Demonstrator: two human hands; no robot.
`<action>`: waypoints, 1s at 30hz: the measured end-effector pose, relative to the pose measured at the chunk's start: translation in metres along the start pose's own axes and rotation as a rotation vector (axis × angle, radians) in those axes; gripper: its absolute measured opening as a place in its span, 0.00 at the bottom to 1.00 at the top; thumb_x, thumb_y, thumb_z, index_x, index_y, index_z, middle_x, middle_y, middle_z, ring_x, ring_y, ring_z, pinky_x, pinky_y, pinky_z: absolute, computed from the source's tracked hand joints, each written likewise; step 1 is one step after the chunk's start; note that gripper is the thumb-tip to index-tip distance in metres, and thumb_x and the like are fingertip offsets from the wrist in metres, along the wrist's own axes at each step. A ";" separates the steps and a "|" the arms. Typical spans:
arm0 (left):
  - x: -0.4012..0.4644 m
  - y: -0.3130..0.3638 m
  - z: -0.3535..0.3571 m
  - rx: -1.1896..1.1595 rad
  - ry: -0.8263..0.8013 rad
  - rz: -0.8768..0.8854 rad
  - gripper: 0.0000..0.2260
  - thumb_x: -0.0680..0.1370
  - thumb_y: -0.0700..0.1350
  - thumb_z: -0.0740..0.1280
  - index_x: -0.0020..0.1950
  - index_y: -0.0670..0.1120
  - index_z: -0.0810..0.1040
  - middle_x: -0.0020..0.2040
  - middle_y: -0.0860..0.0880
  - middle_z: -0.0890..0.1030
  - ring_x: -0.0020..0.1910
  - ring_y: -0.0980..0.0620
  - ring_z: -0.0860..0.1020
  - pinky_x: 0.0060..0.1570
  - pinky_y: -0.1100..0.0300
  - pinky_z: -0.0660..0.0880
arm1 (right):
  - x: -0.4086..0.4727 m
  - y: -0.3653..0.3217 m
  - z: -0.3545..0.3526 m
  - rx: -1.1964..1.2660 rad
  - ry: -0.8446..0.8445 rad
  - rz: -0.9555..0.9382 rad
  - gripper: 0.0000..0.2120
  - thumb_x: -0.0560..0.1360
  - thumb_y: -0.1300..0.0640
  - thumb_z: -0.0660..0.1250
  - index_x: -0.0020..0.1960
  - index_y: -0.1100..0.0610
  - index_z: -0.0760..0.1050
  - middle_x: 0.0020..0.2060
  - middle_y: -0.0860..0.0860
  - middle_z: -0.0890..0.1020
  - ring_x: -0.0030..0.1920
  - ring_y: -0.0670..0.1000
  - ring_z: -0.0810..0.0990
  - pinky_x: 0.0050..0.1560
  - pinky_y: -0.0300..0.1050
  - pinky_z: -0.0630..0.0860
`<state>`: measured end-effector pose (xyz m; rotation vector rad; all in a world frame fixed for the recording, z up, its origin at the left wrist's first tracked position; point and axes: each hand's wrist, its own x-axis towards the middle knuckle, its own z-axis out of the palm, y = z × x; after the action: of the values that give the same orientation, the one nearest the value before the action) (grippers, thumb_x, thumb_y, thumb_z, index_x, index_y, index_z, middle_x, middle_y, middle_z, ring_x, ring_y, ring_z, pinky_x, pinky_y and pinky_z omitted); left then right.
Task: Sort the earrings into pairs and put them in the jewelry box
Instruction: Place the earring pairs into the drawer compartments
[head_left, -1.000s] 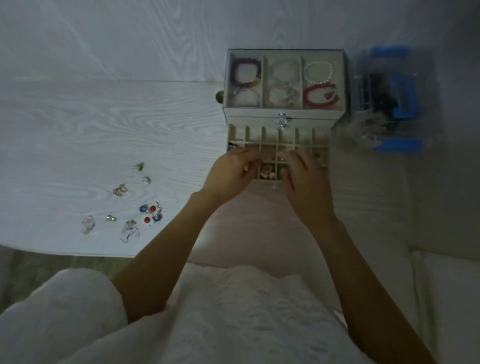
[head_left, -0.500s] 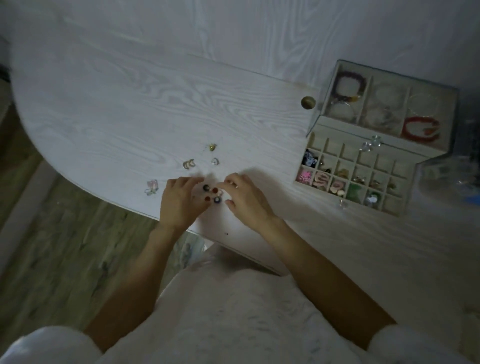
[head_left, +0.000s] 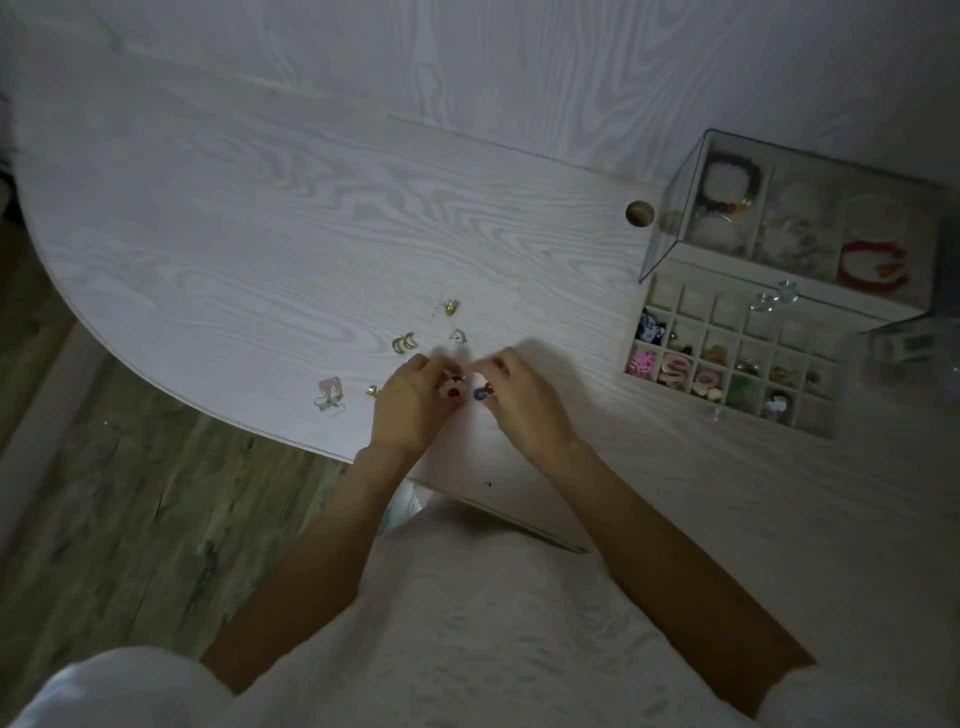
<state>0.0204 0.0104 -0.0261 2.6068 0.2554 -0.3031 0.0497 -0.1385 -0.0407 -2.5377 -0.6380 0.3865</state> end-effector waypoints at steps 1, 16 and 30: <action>0.002 0.002 -0.001 -0.012 -0.016 0.002 0.13 0.72 0.47 0.71 0.55 0.46 0.78 0.50 0.43 0.78 0.45 0.43 0.77 0.41 0.57 0.70 | -0.003 0.004 -0.001 0.019 0.024 0.035 0.17 0.72 0.66 0.68 0.61 0.59 0.73 0.54 0.56 0.74 0.48 0.54 0.78 0.45 0.48 0.79; 0.010 0.118 0.032 -0.388 -0.179 0.290 0.09 0.73 0.43 0.71 0.53 0.50 0.79 0.46 0.54 0.80 0.43 0.57 0.77 0.40 0.68 0.73 | -0.129 0.092 -0.084 0.452 0.519 0.545 0.13 0.72 0.57 0.70 0.56 0.57 0.77 0.43 0.50 0.80 0.42 0.47 0.77 0.41 0.34 0.70; 0.029 0.256 0.097 -0.297 -0.275 0.531 0.13 0.71 0.43 0.73 0.54 0.46 0.80 0.49 0.45 0.83 0.46 0.51 0.81 0.49 0.58 0.77 | -0.154 0.204 -0.121 0.077 0.525 0.759 0.15 0.73 0.58 0.68 0.60 0.55 0.77 0.54 0.60 0.73 0.54 0.59 0.72 0.51 0.46 0.71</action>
<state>0.0920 -0.2540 0.0007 2.2027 -0.4478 -0.3902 0.0395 -0.4206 -0.0231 -2.5556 0.5381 -0.0267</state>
